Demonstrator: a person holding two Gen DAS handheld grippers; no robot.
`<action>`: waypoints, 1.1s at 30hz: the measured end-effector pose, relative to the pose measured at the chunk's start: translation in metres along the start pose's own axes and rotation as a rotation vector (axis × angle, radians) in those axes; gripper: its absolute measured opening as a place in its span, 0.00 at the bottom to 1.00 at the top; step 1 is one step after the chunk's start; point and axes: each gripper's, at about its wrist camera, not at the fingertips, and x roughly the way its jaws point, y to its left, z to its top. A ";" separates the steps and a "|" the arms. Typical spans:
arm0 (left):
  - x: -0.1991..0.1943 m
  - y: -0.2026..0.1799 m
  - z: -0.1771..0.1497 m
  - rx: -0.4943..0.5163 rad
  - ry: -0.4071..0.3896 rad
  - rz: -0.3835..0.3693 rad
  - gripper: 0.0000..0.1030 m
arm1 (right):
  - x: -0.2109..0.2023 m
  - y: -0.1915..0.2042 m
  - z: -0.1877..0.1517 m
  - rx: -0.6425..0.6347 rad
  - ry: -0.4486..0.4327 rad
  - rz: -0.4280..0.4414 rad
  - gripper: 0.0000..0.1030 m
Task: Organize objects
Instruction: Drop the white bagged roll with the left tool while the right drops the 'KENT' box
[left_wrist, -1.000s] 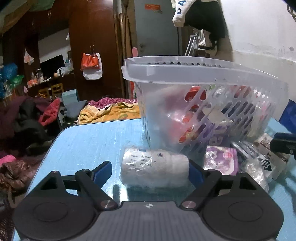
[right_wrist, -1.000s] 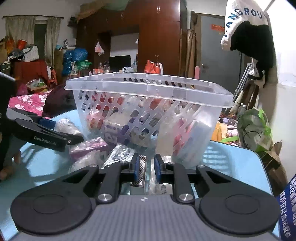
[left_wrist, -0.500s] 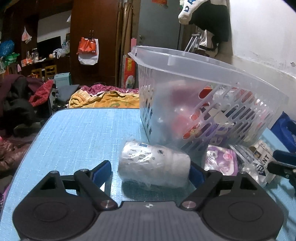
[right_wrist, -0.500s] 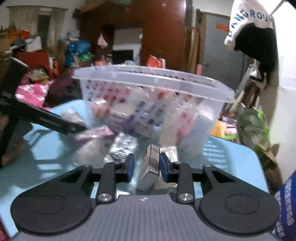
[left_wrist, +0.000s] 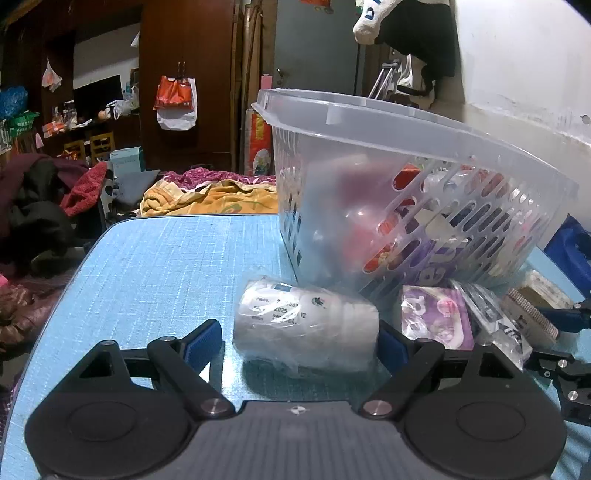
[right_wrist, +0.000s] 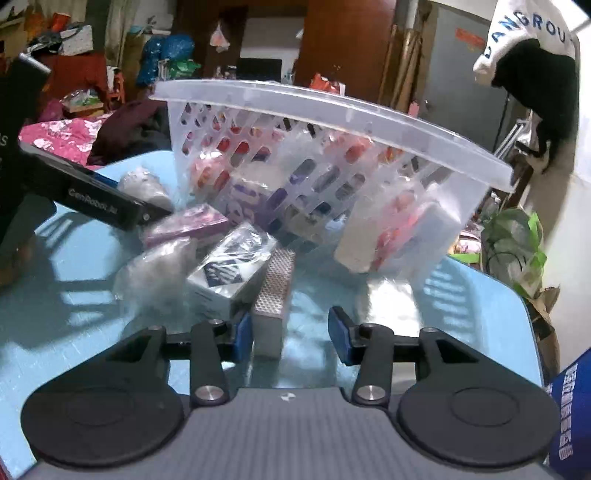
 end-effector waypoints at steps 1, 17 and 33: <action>0.000 0.000 0.000 -0.002 -0.001 -0.001 0.87 | 0.000 -0.001 0.000 0.007 0.001 0.005 0.40; -0.101 0.012 -0.013 -0.092 -0.386 -0.204 0.73 | -0.080 -0.012 -0.011 0.119 -0.345 0.030 0.17; -0.050 -0.054 0.115 -0.046 -0.299 -0.141 1.00 | -0.046 -0.062 0.126 0.101 -0.278 -0.095 0.80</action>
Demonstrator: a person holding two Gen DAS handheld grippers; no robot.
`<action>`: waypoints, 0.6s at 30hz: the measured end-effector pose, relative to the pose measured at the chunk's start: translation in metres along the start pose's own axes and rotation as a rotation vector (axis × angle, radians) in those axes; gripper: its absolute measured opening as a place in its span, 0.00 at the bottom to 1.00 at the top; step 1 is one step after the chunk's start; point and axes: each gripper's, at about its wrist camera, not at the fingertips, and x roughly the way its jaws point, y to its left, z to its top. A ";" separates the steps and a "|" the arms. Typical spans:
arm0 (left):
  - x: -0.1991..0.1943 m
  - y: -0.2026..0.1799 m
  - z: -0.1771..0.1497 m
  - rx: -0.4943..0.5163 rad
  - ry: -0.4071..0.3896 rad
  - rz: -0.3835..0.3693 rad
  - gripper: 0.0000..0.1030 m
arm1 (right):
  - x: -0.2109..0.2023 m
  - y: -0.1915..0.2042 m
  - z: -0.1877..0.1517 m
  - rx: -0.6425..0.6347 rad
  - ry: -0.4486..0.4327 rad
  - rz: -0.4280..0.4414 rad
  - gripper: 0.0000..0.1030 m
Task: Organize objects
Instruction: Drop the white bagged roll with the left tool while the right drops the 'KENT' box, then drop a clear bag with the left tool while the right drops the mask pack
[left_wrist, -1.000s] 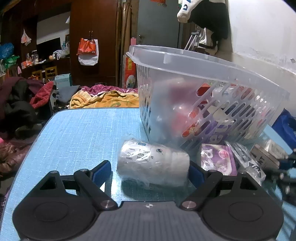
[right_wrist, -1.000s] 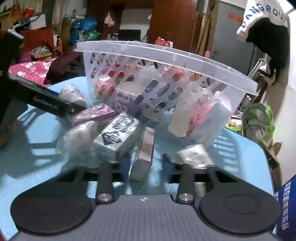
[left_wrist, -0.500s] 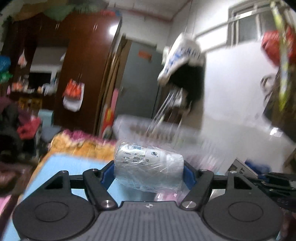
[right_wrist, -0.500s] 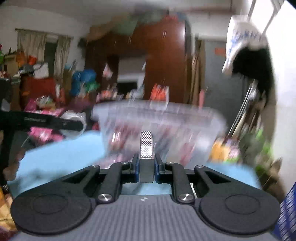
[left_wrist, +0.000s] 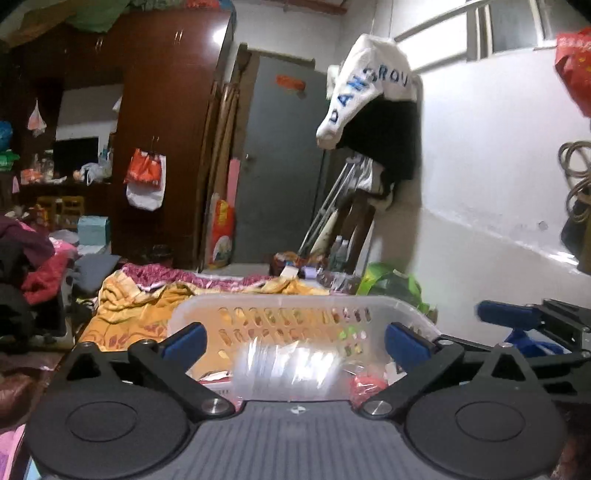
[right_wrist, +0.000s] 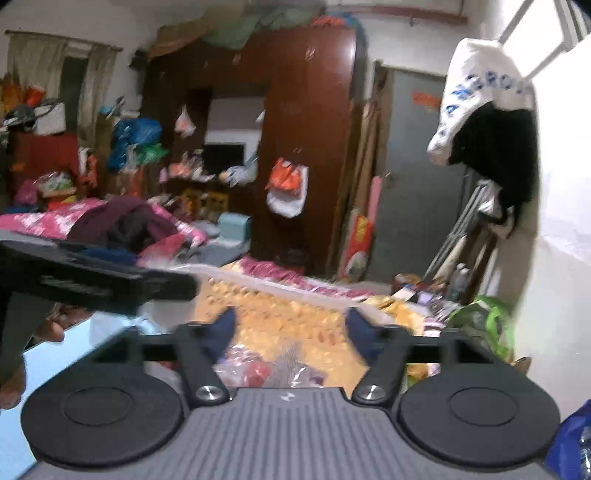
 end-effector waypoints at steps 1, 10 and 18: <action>-0.011 0.001 -0.001 0.002 -0.033 0.001 1.00 | -0.012 -0.002 -0.005 0.014 -0.017 0.005 0.86; -0.060 -0.007 -0.086 0.156 0.059 -0.030 0.97 | -0.047 -0.022 -0.092 0.009 0.149 0.028 1.00; -0.034 -0.013 -0.131 0.173 0.200 -0.063 0.63 | -0.008 -0.035 -0.125 0.114 0.270 0.085 0.91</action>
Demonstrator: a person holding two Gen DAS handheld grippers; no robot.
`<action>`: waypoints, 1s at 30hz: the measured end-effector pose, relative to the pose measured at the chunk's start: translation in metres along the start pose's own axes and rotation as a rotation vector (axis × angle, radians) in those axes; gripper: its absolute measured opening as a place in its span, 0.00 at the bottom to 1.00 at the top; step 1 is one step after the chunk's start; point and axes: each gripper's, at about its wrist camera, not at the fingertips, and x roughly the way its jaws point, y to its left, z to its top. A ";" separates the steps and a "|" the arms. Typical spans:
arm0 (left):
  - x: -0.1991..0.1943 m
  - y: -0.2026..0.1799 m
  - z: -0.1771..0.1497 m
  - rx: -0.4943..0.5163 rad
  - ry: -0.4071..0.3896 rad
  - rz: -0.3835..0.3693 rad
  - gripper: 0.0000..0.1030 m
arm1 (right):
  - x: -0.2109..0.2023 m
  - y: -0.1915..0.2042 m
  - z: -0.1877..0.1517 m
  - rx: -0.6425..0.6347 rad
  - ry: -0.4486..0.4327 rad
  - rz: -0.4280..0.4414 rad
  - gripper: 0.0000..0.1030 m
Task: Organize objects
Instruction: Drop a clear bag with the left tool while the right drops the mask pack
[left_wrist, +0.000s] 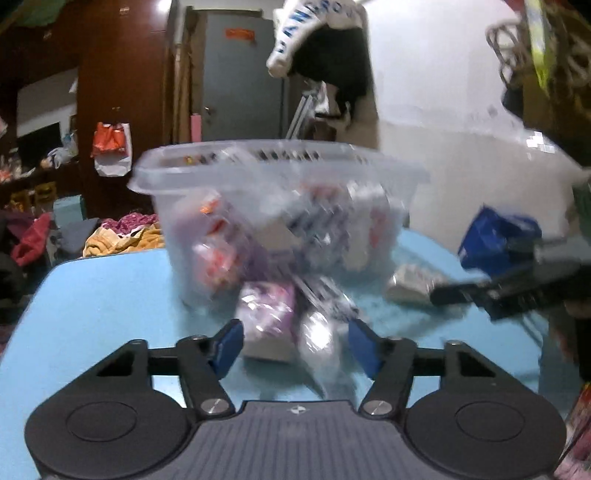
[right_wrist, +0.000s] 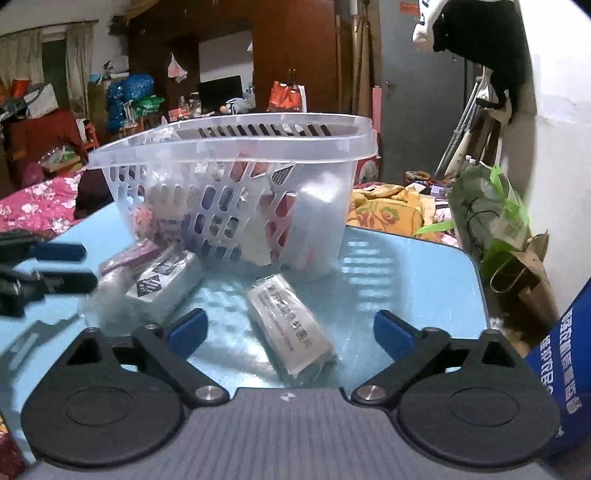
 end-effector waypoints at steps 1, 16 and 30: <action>0.002 -0.004 -0.003 0.012 0.007 0.000 0.63 | 0.003 0.002 0.001 -0.012 0.005 -0.008 0.85; -0.001 -0.019 -0.016 0.029 0.021 -0.001 0.31 | 0.011 0.004 -0.021 -0.042 0.046 -0.003 0.48; 0.003 -0.007 -0.018 -0.016 0.040 -0.117 0.33 | 0.011 0.014 -0.019 -0.053 0.050 0.010 0.48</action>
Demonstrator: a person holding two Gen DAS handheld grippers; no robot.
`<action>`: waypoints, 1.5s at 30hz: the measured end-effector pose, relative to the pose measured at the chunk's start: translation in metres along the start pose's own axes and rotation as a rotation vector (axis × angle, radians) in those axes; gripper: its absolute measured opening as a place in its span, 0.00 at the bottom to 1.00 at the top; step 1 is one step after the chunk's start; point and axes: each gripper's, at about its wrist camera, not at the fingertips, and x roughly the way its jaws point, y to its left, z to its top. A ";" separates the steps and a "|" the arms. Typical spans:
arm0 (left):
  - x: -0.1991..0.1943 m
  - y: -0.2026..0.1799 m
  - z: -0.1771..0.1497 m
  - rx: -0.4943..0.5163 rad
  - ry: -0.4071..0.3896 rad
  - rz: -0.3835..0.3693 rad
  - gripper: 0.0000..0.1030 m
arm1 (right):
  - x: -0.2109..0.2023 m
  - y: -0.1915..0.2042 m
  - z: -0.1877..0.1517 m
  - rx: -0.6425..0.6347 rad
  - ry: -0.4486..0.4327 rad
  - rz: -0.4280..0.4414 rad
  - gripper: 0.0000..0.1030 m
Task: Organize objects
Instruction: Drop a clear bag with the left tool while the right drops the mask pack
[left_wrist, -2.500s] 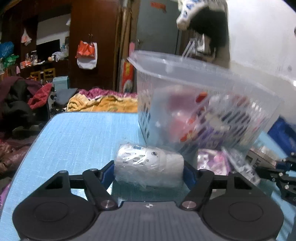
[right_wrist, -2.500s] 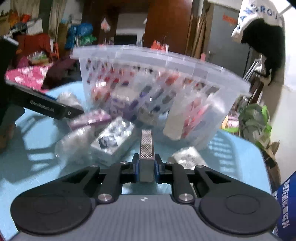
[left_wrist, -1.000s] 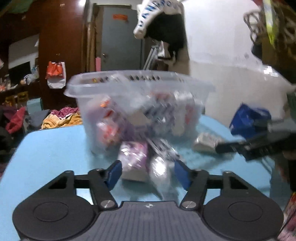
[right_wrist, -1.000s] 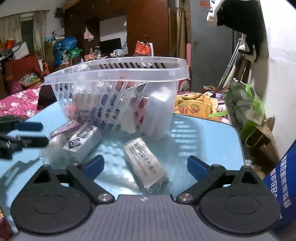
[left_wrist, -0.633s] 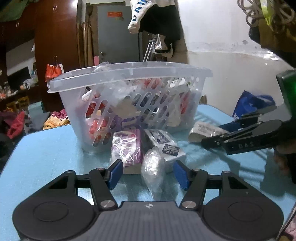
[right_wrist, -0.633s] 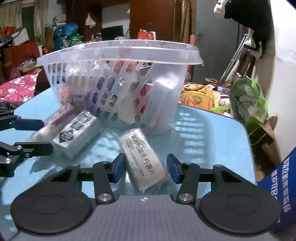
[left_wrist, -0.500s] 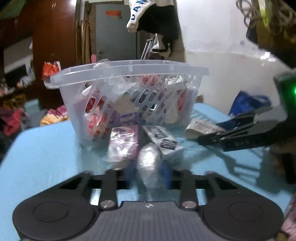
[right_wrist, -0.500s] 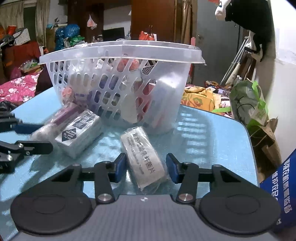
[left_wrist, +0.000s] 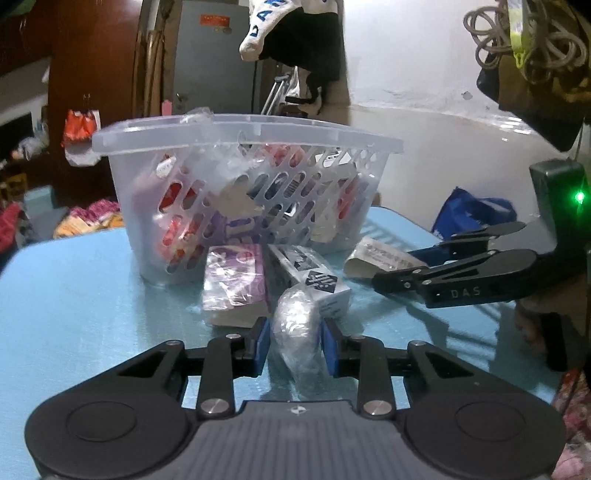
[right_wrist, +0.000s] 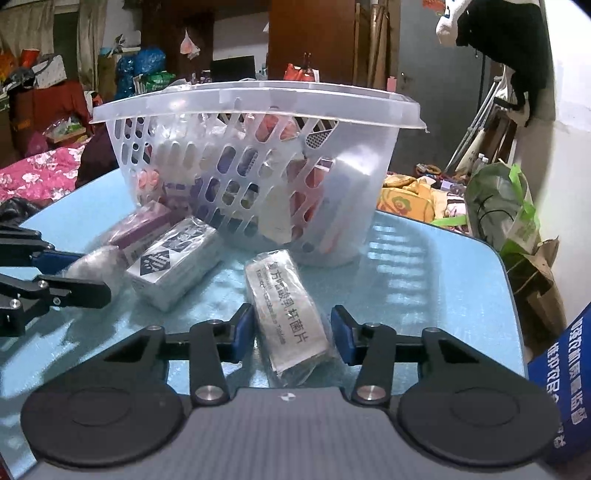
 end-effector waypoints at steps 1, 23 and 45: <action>-0.001 0.001 0.000 -0.007 -0.005 -0.006 0.33 | 0.000 0.000 0.000 0.000 -0.001 -0.001 0.47; -0.047 0.015 0.171 -0.029 -0.325 0.099 0.31 | -0.073 0.013 0.130 0.044 -0.363 -0.046 0.46; -0.045 0.057 0.039 -0.086 -0.195 0.113 1.00 | -0.001 0.052 0.038 0.036 -0.063 0.149 0.75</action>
